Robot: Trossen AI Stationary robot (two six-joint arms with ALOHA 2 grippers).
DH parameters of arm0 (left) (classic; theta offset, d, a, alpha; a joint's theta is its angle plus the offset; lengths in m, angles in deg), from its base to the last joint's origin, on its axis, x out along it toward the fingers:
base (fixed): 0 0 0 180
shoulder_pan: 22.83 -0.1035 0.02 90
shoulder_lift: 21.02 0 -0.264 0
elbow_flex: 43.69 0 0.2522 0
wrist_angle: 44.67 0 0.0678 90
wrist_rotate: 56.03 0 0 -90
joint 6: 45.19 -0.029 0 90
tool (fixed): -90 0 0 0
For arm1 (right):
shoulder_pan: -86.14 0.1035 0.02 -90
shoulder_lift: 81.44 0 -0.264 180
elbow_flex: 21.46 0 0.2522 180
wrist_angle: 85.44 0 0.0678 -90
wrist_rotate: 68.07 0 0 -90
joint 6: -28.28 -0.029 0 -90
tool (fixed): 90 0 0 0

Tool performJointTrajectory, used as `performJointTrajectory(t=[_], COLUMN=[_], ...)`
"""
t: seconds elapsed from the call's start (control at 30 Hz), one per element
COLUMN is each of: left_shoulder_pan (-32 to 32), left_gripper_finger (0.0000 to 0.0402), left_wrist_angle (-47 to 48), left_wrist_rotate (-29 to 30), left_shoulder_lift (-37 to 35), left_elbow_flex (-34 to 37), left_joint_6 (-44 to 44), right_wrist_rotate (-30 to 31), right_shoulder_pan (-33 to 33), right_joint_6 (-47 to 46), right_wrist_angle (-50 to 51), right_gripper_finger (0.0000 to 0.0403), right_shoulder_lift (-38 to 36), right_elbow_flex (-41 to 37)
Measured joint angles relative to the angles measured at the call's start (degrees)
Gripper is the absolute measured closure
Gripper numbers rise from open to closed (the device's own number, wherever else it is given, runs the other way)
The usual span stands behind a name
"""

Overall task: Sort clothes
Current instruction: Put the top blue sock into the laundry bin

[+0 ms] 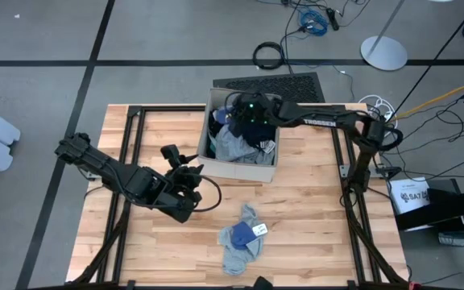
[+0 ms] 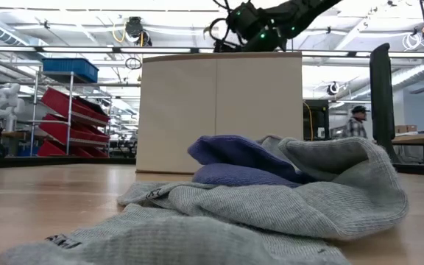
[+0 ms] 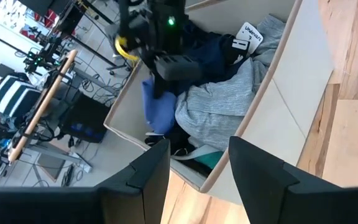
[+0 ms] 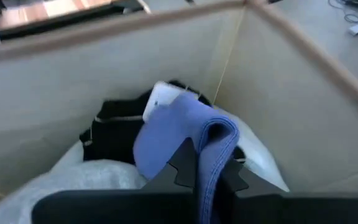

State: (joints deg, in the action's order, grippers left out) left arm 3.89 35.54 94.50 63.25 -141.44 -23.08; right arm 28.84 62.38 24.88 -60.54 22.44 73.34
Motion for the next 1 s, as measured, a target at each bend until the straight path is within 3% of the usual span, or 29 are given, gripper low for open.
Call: performJointTrajectory(t=[0.2, 0.63, 0.8, 1.0], left_shoulder_pan=[0.0, 0.0, 0.0, 0.0], left_gripper_finger=[0.0226, 0.0226, 0.0226, 0.0226], left_wrist_angle=[0.0, 0.0, 0.0, 0.0], left_wrist_rotate=[0.0, 0.0, 0.0, 0.0], left_shoulder_lift=[0.0, 0.0, 0.0, 0.0], left_elbow_flex=[0.0, 0.0, 0.0, 0.0], left_joint_6=[0.0, 0.0, 0.0, 0.1], right_wrist_rotate=[0.0, -0.9, -0.9, -1.1], right_shoulder_pan=[1.0, 3.2, 4.2, 5.6], right_joint_6=[2.6, 4.7, 4.7, 1.9], right_wrist_angle=[-0.1, 0.7, 1.1, 1.0], right_gripper_finger=[0.0354, 0.0202, 0.018, 0.0192], right_shoulder_lift=[0.8, -6.2, -11.2, -16.4], right_elbow_flex=[0.0, 0.0, 0.0, 0.0])
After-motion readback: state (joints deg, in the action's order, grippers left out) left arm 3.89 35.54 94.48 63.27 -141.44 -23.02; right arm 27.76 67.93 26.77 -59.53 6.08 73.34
